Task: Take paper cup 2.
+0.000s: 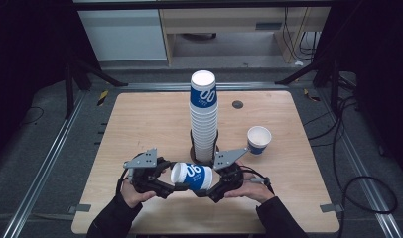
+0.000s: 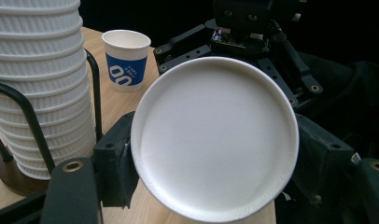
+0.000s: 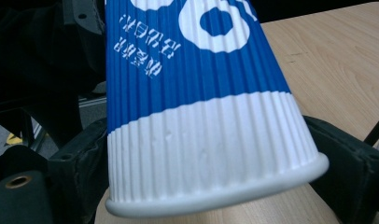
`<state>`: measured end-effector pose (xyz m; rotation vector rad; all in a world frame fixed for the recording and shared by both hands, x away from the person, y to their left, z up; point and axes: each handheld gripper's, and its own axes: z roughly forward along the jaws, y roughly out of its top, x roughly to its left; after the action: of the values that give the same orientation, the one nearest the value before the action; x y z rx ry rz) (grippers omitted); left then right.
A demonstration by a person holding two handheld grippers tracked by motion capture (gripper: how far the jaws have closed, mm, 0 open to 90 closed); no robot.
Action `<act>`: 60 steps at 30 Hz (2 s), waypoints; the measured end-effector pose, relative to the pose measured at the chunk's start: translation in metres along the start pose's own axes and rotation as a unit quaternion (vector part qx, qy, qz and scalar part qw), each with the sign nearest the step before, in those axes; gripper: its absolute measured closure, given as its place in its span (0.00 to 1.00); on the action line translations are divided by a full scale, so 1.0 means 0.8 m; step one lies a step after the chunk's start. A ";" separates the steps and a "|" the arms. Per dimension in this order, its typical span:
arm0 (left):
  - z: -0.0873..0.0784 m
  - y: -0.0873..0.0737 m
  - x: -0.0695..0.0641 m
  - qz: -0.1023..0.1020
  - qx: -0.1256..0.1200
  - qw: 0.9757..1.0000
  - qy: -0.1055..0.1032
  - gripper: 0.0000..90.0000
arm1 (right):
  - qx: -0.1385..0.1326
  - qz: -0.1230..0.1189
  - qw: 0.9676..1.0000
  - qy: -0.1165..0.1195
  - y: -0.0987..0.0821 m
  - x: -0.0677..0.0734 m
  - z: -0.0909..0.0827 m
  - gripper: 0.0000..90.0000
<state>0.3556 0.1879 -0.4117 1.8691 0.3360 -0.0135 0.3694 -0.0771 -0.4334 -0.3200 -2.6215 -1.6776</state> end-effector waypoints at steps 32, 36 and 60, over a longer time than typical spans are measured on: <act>-0.002 -0.010 0.013 0.025 0.140 0.987 0.072 0.15 | 0.068 -0.032 0.996 -0.053 -0.003 -0.014 -0.027 0.17; 0.007 -0.016 0.014 0.033 0.171 0.982 0.072 0.15 | 0.087 -0.037 0.994 -0.051 -0.004 -0.014 -0.020 0.17; 0.032 -0.021 0.002 0.066 0.236 0.969 0.030 0.25 | 0.172 -0.079 0.982 -0.020 -0.007 0.004 0.031 0.17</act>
<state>0.3576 0.1688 -0.4358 2.3651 0.2637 0.0583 0.3680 -0.0564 -0.4490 -0.1402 -2.9666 -1.2248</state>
